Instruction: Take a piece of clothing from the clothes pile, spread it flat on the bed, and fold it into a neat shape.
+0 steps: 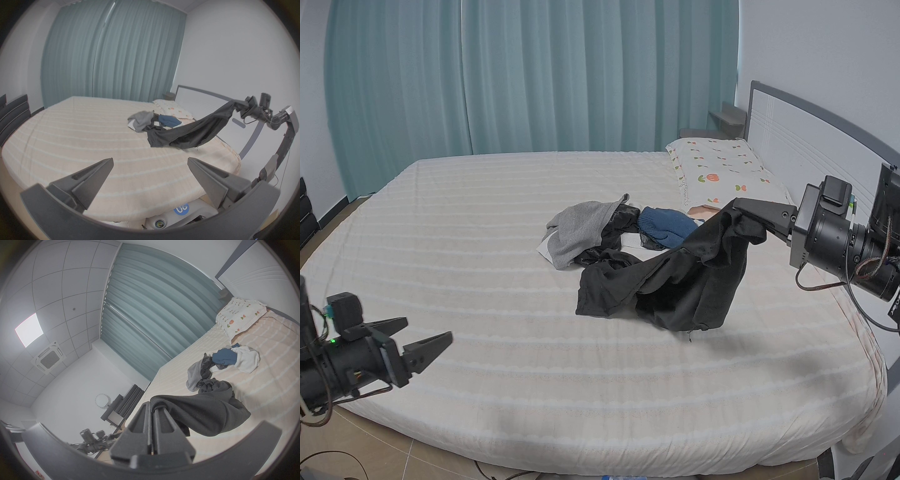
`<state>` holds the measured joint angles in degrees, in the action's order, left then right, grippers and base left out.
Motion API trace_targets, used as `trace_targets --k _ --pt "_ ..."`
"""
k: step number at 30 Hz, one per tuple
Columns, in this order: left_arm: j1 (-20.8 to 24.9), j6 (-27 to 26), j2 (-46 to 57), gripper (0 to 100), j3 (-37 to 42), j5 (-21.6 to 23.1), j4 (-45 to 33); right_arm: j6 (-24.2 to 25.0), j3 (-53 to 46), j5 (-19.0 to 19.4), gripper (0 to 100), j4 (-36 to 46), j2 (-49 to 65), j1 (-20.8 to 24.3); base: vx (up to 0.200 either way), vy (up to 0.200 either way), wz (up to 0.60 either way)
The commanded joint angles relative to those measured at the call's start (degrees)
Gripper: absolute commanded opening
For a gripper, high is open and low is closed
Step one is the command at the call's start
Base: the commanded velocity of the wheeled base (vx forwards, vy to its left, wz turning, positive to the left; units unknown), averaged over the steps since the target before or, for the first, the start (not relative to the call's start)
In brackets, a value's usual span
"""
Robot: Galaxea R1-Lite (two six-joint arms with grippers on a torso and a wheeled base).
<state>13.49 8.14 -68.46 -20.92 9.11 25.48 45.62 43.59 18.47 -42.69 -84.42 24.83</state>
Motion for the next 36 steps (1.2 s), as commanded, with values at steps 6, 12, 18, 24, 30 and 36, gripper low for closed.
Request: trace_targets --k 6,12,18,24,30,36 --pt "13.8 8.1 -49.0 100 -15.2 -9.7 22.3 0.0 4.0 -1.5 0 2.6 -0.5 1.2 0.000 0.000 0.00" --pt "15.3 8.4 -59.6 100 -25.6 -10.3 21.9 -0.2 4.7 -3.4 0 2.6 -1.0 1.1 0.000 0.000 0.00" --pt "16.4 8.5 -66.3 100 -33.4 -10.4 21.8 -0.1 5.0 -3.4 0 2.6 -1.5 1.1 0.000 0.000 0.00" --pt "17.0 8.2 -71.6 100 -42.4 -11.0 20.5 -0.1 5.0 -3.4 0 2.6 -1.6 0.8 0.000 0.000 0.00" --pt "17.4 7.9 -76.5 100 -50.2 -12.4 18.9 -0.1 5.0 -3.4 0 2.6 -1.6 0.7 0.000 0.000 0.00" --pt "17.5 8.0 -80.1 100 -57.7 -12.6 15.9 -0.1 4.9 -3.4 0 2.6 -1.5 0.6 0.000 0.000 0.00"
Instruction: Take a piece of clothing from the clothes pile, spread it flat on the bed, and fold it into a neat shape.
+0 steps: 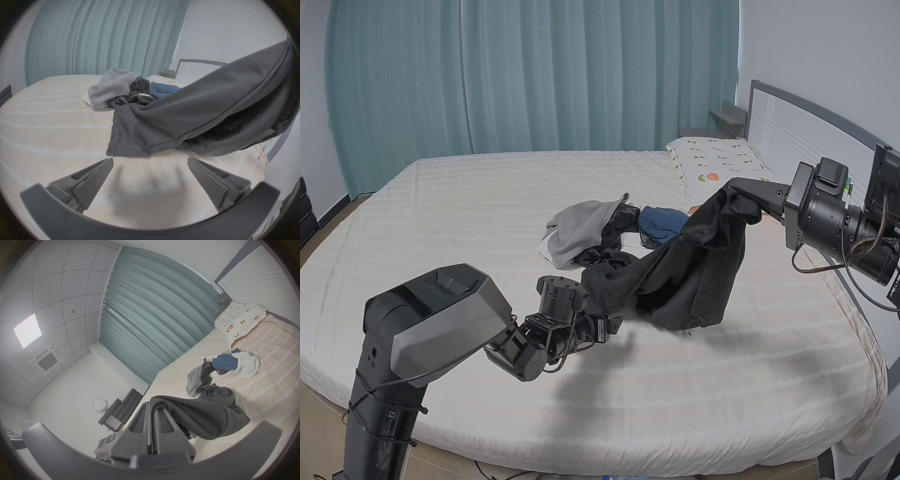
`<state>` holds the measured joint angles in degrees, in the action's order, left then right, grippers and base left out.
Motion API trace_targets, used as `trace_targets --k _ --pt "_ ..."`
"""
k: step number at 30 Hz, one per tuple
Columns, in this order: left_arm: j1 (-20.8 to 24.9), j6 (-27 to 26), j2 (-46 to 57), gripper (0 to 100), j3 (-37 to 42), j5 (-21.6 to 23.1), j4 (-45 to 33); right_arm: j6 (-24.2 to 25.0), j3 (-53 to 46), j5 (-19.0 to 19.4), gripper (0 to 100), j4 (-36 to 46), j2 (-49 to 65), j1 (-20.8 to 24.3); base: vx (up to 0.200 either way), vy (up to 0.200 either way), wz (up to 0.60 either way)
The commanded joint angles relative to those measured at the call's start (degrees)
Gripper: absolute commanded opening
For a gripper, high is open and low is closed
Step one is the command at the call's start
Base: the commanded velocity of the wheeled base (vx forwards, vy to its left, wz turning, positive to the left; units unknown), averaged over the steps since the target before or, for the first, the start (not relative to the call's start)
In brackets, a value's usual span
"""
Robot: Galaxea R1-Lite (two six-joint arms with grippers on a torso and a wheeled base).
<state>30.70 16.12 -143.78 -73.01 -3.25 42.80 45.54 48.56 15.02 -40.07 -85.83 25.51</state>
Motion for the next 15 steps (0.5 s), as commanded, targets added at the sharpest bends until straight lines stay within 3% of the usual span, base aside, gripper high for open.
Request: trace_targets --k 1,9,10,15 --pt "0.3 0.0 -5.2 100 -6.4 -0.3 -1.4 0.1 0.0 0.0 0 0.0 -0.1 -0.2 0.000 0.000 0.00" --pt "0.3 0.1 -10.5 100 -15.8 -5.9 -3.5 0.1 -0.4 0.0 0 0.0 -0.1 -0.9 0.000 0.000 0.00" --pt "0.3 0.3 -10.4 0 -15.9 -6.1 -3.7 0.1 -0.5 0.1 0 0.0 -0.1 -1.1 0.000 0.000 0.00" --pt "0.0 1.8 -9.6 0 -14.4 -7.0 -3.8 0.1 -0.9 0.1 0 0.0 -0.3 -1.3 0.000 0.000 0.00"
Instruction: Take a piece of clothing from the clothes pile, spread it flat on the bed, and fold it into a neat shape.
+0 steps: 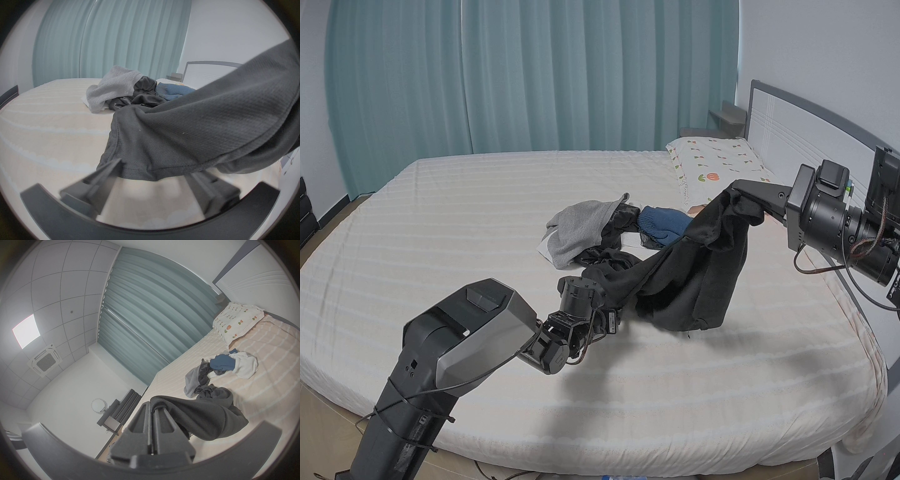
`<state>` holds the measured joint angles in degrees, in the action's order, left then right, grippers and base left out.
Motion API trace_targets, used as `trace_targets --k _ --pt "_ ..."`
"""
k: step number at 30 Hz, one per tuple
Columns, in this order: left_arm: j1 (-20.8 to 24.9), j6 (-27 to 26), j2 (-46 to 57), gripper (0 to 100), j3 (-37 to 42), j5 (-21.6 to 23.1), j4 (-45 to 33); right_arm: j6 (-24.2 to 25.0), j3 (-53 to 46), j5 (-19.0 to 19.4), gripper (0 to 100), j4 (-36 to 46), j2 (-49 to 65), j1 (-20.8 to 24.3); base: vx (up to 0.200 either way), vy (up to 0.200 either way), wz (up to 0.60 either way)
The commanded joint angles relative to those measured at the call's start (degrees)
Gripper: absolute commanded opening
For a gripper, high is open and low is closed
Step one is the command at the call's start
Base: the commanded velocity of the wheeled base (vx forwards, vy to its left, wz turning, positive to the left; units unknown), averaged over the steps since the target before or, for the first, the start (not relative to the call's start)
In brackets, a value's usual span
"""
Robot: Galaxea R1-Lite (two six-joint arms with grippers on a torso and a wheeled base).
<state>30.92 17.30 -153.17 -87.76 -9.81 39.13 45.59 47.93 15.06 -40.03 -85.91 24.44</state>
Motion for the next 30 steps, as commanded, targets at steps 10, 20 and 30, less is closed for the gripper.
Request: trace_targets --k 10,20,30 --pt "-1.2 10.1 21.2 0 18.2 0.9 -1.8 -0.4 -0.9 0.1 0 0.0 -4.7 -3.3 0.000 0.000 0.00" --pt "-2.6 18.8 42.7 0 19.6 4.2 -15.6 -3.8 6.1 -2.3 0 1.7 -9.5 -6.2 0.000 0.000 0.00" --pt "-5.5 22.5 52.3 0 21.0 4.8 -18.0 -5.9 16.1 -7.2 0 1.6 -8.8 -8.4 0.000 0.000 0.00"
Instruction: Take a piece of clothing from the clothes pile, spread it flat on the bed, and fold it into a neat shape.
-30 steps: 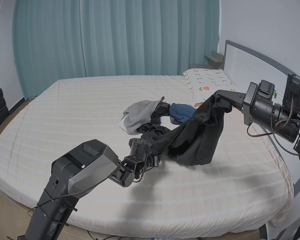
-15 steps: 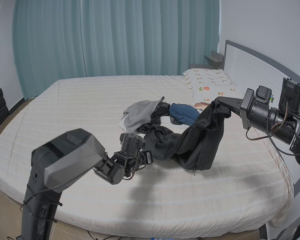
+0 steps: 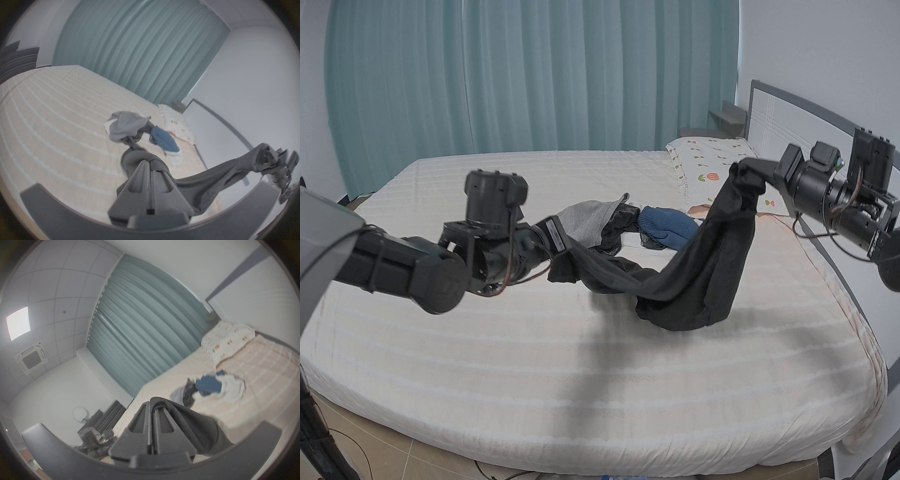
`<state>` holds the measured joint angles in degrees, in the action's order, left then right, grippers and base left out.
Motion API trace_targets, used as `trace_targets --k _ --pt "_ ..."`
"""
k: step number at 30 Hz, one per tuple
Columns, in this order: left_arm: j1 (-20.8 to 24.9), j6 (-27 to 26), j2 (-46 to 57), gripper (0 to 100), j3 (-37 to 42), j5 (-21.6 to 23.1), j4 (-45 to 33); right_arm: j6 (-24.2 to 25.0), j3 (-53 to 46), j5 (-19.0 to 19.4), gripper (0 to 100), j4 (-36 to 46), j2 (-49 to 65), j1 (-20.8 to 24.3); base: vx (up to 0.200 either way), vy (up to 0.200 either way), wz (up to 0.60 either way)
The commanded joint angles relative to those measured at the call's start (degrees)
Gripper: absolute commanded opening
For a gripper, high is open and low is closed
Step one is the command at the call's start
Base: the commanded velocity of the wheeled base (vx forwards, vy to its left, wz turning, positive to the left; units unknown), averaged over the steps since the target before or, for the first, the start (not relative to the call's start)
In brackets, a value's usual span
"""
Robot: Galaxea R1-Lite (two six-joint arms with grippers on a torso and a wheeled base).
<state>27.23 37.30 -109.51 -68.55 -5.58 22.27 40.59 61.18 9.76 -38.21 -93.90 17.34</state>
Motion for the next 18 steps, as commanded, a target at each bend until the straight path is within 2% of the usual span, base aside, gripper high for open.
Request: trace_targets --k 1,2,4,7,11,13,18 --pt "-1.8 3.3 8.5 0 2.9 0.6 -1.1 -0.8 1.7 -1.9 0 -0.2 -0.8 -1.1 0.000 0.000 0.00" --pt "-1.8 3.3 8.5 0 2.9 0.6 -1.1 -0.8 1.7 -1.9 0 -0.2 -0.8 -1.1 0.000 0.000 0.00" --pt "-1.7 8.9 8.4 0 8.1 0.7 -0.3 -0.6 -5.7 -1.3 0 -0.5 -2.2 -0.5 0.000 0.000 0.00" --pt "-1.5 12.4 8.3 0 10.8 1.4 0.9 0.3 -10.2 -1.2 0 -2.0 -5.3 0.6 0.000 0.000 0.00" --pt "-1.1 13.8 7.8 0 14.8 3.6 1.5 1.9 -13.8 -1.3 0 -5.6 -8.8 2.1 0.000 0.000 0.00" --pt "0.1 15.2 7.2 0 17.7 5.1 2.3 4.1 -15.7 -1.4 0 -9.2 -11.1 4.4 0.000 0.000 0.00" --pt "2.5 18.0 5.4 0 20.8 5.5 5.5 6.0 -17.7 -2.0 0 -13.0 -14.6 7.5 0.000 0.000 0.00"
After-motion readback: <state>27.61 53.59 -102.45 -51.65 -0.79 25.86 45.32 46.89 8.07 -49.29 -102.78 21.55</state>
